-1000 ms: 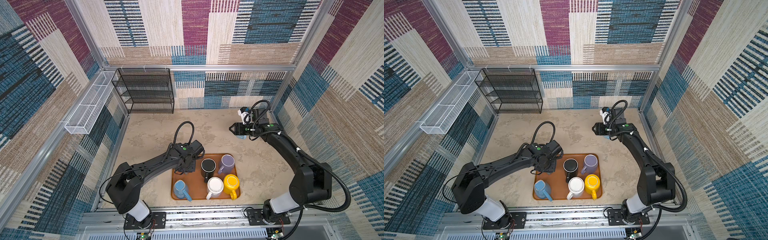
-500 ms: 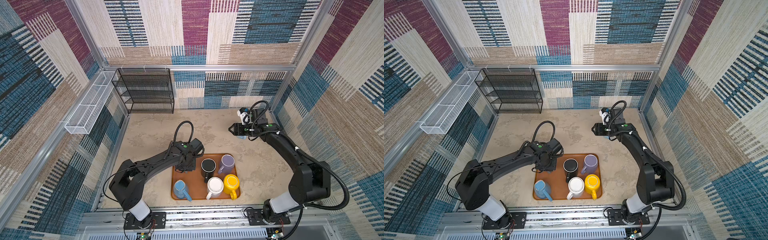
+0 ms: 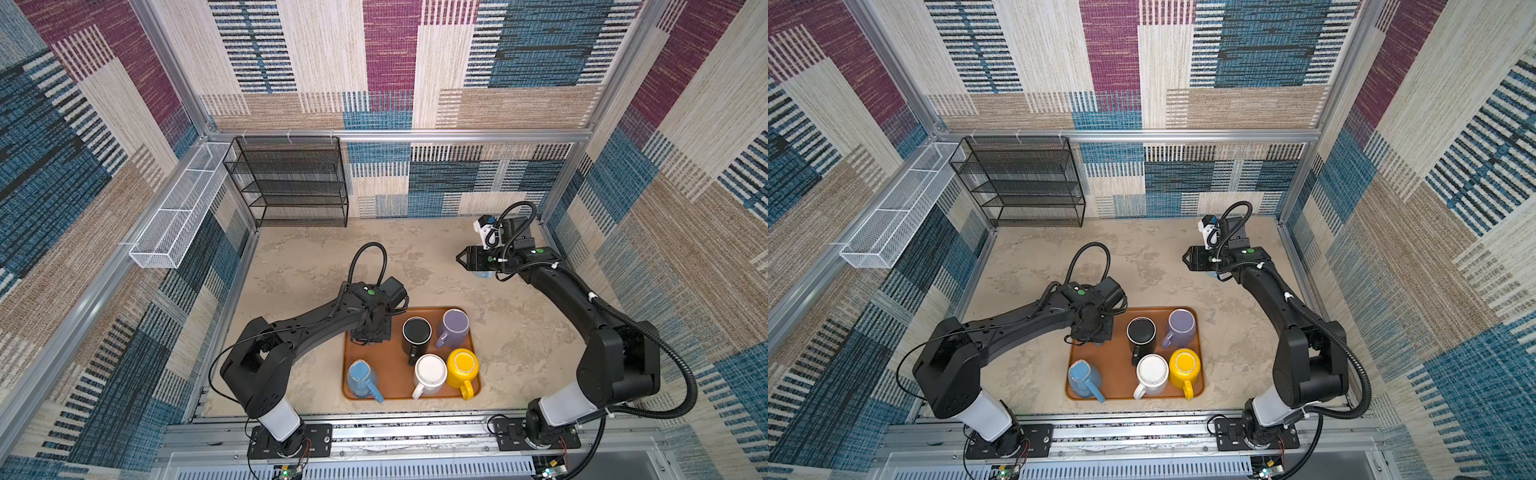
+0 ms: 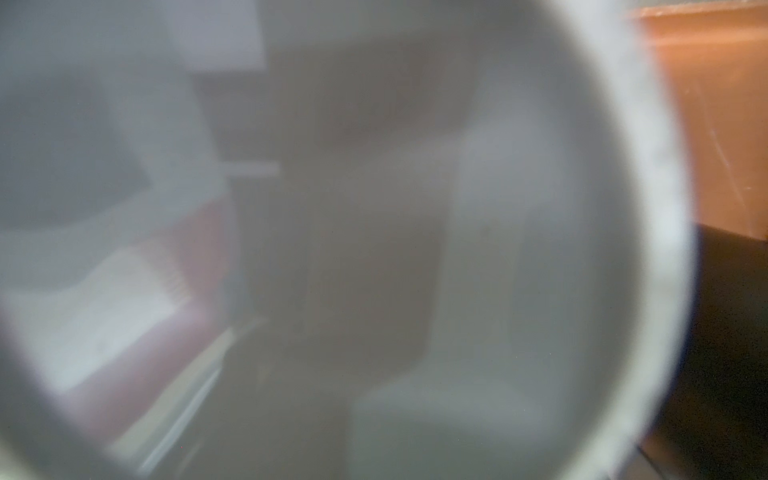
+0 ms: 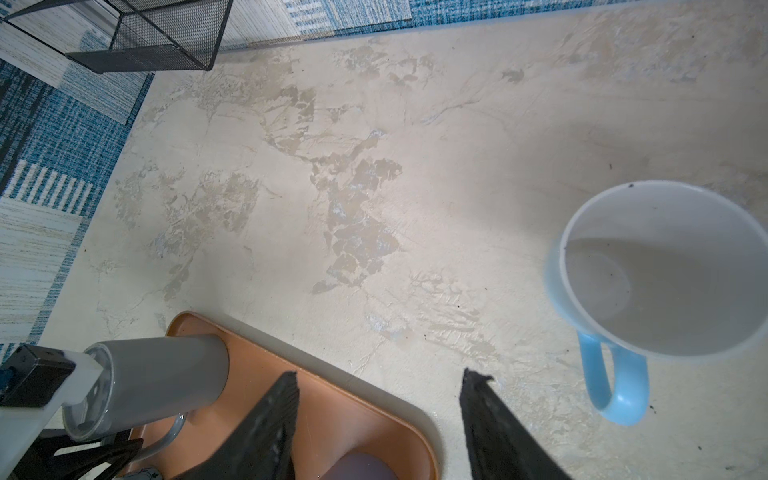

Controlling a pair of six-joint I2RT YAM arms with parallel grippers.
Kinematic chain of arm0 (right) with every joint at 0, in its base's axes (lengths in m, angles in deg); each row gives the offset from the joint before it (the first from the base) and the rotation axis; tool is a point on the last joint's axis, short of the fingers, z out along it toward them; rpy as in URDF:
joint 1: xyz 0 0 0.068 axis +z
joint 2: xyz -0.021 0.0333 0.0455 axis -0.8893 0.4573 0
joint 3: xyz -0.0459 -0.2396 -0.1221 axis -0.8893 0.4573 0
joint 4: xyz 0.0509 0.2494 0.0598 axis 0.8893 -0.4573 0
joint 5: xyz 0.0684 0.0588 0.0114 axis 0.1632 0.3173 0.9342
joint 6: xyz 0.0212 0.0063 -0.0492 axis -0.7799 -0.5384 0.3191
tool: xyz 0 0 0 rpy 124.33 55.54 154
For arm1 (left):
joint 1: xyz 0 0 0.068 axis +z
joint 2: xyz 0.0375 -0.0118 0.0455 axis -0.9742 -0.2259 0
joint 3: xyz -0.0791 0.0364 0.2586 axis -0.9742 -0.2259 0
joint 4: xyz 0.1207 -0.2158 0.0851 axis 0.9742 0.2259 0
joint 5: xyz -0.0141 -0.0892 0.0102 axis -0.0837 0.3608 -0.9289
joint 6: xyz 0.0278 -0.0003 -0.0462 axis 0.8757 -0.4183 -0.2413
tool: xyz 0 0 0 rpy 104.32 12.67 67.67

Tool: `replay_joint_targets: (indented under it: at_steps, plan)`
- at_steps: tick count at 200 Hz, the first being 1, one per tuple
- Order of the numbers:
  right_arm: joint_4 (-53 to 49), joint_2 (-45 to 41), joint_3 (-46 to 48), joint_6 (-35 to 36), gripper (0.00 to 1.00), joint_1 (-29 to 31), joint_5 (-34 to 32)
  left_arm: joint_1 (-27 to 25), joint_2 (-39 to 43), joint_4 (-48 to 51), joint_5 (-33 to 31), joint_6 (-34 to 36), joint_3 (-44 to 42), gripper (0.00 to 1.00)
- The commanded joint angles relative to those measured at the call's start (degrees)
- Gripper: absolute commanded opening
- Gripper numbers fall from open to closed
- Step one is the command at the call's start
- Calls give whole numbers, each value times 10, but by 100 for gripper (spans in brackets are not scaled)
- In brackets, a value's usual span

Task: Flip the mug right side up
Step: 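Close the left gripper on the grey mug's base and lift it, then carry the grey mug up off the tray while the right gripper moves toward it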

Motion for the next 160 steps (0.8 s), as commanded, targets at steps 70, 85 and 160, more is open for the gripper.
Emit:
replay_joint_targets:
  at_steps: [70, 85, 160]
  plan:
    - [104, -21, 45, -40, 65, 12, 74, 3, -9, 10, 6, 19, 17, 9]
    - [119, -20, 52, -46, 65, 20, 85, 6, -13, 11, 9, 23, 22, 5]
    - [176, -18, 75, -78, 65, 49, 114, 27, -8, 19, 12, 50, 46, 0]
